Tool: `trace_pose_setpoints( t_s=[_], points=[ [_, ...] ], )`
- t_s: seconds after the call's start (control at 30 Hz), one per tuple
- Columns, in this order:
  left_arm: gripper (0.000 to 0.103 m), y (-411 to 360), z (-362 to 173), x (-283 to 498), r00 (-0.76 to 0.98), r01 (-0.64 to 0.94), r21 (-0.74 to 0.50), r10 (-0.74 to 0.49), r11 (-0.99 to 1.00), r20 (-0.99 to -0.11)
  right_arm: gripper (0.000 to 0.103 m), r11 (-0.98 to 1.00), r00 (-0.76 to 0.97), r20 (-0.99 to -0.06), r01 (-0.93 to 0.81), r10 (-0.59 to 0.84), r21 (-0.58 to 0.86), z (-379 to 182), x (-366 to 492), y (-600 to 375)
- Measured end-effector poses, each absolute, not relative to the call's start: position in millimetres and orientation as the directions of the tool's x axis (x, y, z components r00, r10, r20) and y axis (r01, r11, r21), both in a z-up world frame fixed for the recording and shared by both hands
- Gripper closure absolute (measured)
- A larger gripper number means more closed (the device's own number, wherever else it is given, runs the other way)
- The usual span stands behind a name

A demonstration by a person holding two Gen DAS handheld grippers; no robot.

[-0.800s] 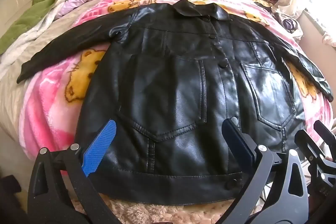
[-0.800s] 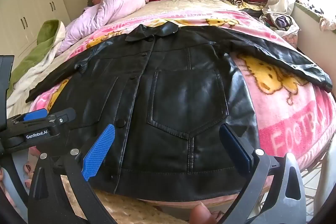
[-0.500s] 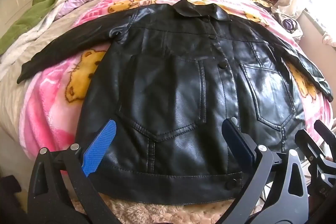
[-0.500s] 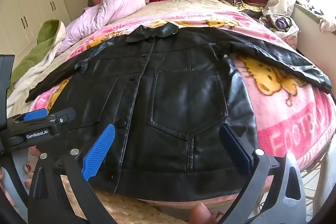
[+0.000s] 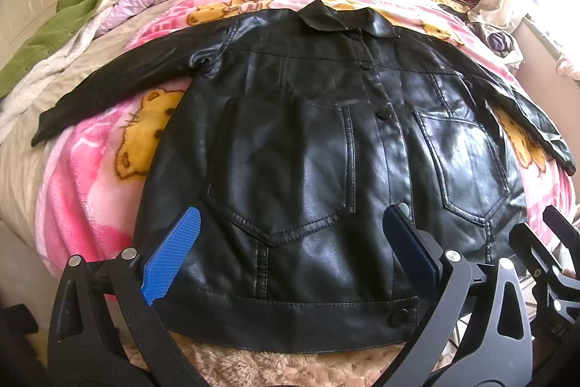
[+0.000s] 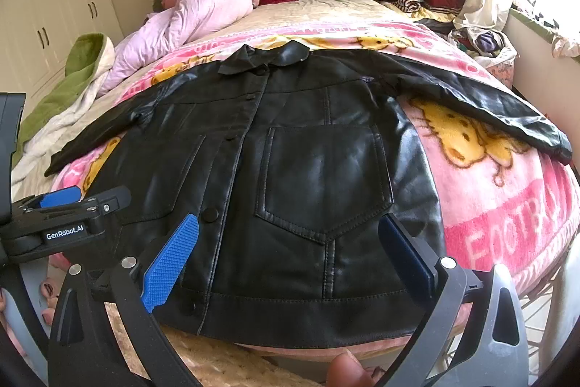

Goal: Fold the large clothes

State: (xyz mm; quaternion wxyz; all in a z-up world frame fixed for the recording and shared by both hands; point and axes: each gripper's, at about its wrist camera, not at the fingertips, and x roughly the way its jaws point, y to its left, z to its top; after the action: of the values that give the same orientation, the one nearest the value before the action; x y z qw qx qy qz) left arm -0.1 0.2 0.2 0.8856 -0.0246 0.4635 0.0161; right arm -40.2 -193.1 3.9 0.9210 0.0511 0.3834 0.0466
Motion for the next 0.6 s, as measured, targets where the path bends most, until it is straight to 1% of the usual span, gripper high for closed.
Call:
trace_pose_setpoints(
  t_s=[0.6],
  points=[
    [0.008, 0.6, 4.3, 1.4, 0.572, -0.052, -0.026, 0.009, 0.998, -0.820, 0.004, 0.991, 0.703, -0.701, -0.048, 0.121, 0.123, 3.3, -42.5, -192.3]
  ],
)
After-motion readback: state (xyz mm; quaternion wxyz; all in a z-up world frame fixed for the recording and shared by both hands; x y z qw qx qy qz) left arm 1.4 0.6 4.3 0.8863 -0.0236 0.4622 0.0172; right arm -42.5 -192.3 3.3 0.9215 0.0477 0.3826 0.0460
